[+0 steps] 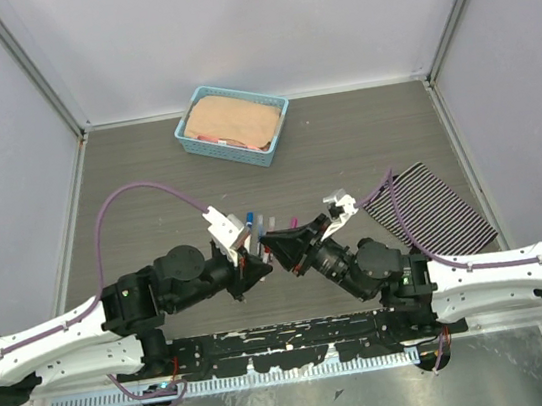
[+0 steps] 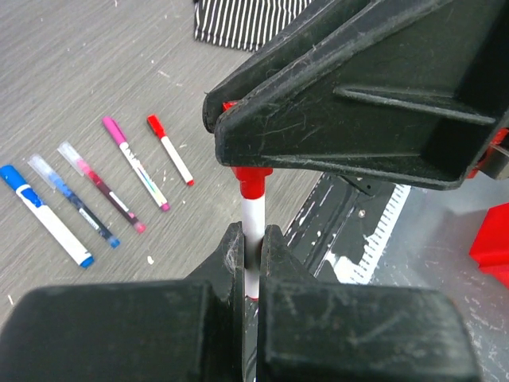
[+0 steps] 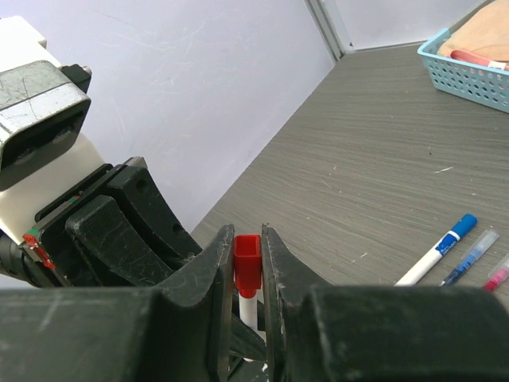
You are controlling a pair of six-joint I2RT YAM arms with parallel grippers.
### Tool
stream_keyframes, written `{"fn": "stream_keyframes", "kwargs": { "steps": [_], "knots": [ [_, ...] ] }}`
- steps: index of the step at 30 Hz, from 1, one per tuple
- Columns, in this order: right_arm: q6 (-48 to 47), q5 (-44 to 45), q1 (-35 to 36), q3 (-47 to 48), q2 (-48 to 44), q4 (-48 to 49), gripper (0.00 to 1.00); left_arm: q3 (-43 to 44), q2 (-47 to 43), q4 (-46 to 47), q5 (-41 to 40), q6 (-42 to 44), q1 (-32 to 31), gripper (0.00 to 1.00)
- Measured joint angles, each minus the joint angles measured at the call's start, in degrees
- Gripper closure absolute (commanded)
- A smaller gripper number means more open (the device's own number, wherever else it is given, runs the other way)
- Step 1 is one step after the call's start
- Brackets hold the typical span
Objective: Insert the pens into the pen caps
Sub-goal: Press the pen cap onto the pen.
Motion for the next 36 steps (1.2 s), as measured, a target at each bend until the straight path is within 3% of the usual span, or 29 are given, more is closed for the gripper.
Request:
{"fn": "stream_keyframes", "kwargs": {
  "steps": [13, 21, 24, 28, 36],
  "knots": [
    [0.74, 4.15, 2.56, 1.57, 1.51, -3.06, 0.99, 0.0, -0.04, -2.51, 0.52, 0.04, -0.02, 1.0],
    [-1.2, 5.51, 3.63, 8.11, 1.4, -11.39, 0.75, 0.0, -1.18, 0.46, 1.33, 0.04, -0.11, 1.0],
    [-2.69, 5.64, 4.17, 11.08, 1.09, -14.84, 0.7, -0.13, -1.81, 2.1, 1.53, 0.02, -0.22, 1.0],
    [-5.57, 6.12, 6.05, 13.4, -0.22, -23.32, 0.56, -0.63, -3.28, 6.58, -1.25, -0.07, 0.44, 1.0],
    [-8.26, 6.97, 6.91, 14.47, -6.58, -35.56, 0.47, -6.05, -3.1, 11.65, -3.32, -2.36, 0.66, 1.0]
  ]
}}
